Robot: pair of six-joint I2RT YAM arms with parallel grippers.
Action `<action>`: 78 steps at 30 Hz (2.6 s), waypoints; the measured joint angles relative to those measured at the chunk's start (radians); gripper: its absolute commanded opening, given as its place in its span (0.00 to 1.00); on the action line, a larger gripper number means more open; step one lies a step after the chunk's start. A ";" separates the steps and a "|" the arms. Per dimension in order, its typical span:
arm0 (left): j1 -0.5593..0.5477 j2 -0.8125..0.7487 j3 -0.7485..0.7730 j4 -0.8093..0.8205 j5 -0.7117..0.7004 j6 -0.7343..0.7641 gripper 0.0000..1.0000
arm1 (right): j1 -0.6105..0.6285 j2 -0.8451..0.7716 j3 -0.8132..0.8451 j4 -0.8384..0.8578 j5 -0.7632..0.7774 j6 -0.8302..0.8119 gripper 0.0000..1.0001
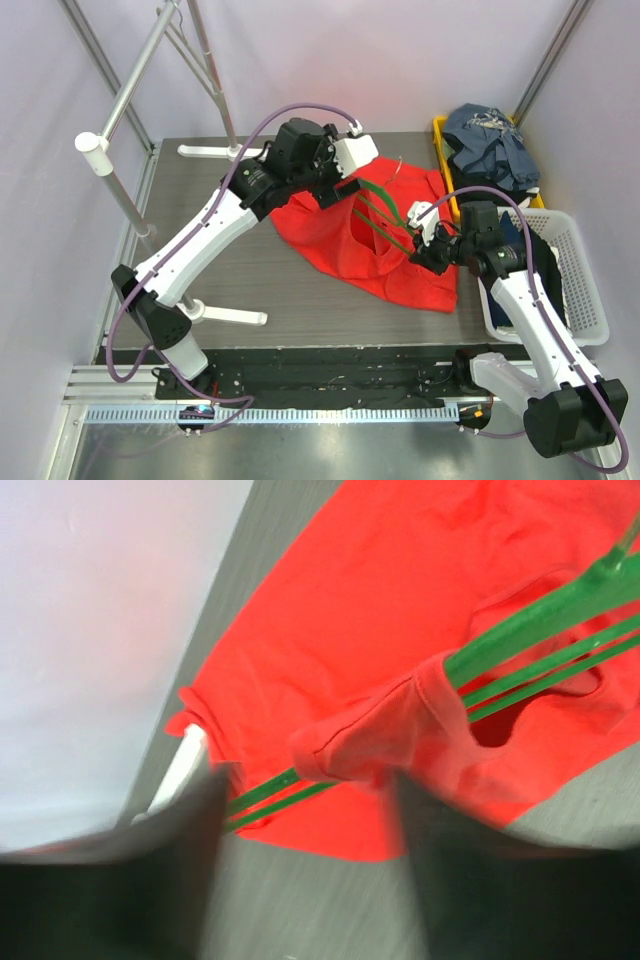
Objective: Place the tank top on the hanger
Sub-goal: Hang the tank top on the hanger.
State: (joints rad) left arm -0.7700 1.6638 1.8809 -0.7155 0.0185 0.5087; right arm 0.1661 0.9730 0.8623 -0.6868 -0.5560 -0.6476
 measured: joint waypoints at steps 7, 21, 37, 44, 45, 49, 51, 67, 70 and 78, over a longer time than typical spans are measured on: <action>0.003 -0.001 0.049 -0.021 -0.042 0.030 1.00 | 0.000 0.000 0.017 -0.029 -0.017 -0.006 0.01; 0.145 -0.065 0.298 -0.378 0.460 0.272 1.00 | 0.000 0.000 0.164 -0.261 -0.057 -0.198 0.01; 0.150 -0.091 0.045 -0.483 0.756 0.328 0.96 | 0.000 0.060 0.334 -0.555 -0.056 -0.464 0.01; 0.146 -0.090 0.045 -0.478 0.795 0.310 0.88 | 0.000 0.061 0.333 -0.558 -0.074 -0.470 0.01; 0.144 -0.090 0.043 -0.476 0.797 0.310 0.88 | 0.000 0.061 0.333 -0.558 -0.077 -0.470 0.01; 0.137 -0.086 0.031 -0.462 0.803 0.303 0.81 | 0.004 0.067 0.333 -0.558 -0.084 -0.469 0.01; 0.131 -0.079 0.030 -0.456 0.806 0.299 0.77 | 0.007 0.076 0.333 -0.557 -0.087 -0.468 0.01; 0.072 -0.015 0.030 -0.446 0.789 0.286 0.00 | 0.015 0.085 0.332 -0.521 -0.088 -0.455 0.01; 0.072 -0.016 0.028 -0.448 0.789 0.286 0.00 | 0.015 0.082 0.329 -0.502 -0.078 -0.451 0.01; 0.072 -0.048 -0.035 -0.414 0.744 0.269 0.00 | 0.015 0.069 0.299 -0.408 -0.060 -0.336 0.56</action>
State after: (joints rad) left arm -0.6983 1.6154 1.8462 -1.1297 0.7624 0.7780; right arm 0.1814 1.0420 1.1614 -1.0950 -0.6159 -0.9836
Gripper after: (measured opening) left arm 0.108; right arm 0.370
